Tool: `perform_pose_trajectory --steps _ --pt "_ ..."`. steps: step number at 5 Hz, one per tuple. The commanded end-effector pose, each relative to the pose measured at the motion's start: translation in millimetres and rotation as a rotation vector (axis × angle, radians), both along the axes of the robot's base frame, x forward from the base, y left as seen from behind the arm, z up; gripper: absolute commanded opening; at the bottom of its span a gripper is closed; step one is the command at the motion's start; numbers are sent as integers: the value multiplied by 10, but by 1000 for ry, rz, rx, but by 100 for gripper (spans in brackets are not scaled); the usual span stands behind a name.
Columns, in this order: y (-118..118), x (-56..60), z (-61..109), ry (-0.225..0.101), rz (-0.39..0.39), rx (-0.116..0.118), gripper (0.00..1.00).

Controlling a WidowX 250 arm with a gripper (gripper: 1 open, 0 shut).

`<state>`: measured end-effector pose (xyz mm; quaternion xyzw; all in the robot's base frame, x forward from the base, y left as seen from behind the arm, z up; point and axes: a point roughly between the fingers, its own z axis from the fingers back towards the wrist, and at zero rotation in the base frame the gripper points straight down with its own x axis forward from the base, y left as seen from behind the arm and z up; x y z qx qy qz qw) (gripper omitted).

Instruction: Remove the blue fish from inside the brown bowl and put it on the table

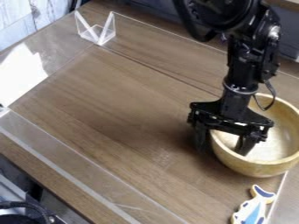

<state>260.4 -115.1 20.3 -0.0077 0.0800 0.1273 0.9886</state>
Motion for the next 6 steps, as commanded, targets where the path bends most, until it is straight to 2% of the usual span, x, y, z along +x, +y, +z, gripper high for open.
perform_pose_trajectory --steps 1,2,4,6 --pt "-264 -148 -20 29 -93 -6 100" --pt "-221 -121 56 28 -86 -6 0" --pt "-27 -32 -7 27 -69 0 0" --pt "-113 -184 21 26 104 4 0"
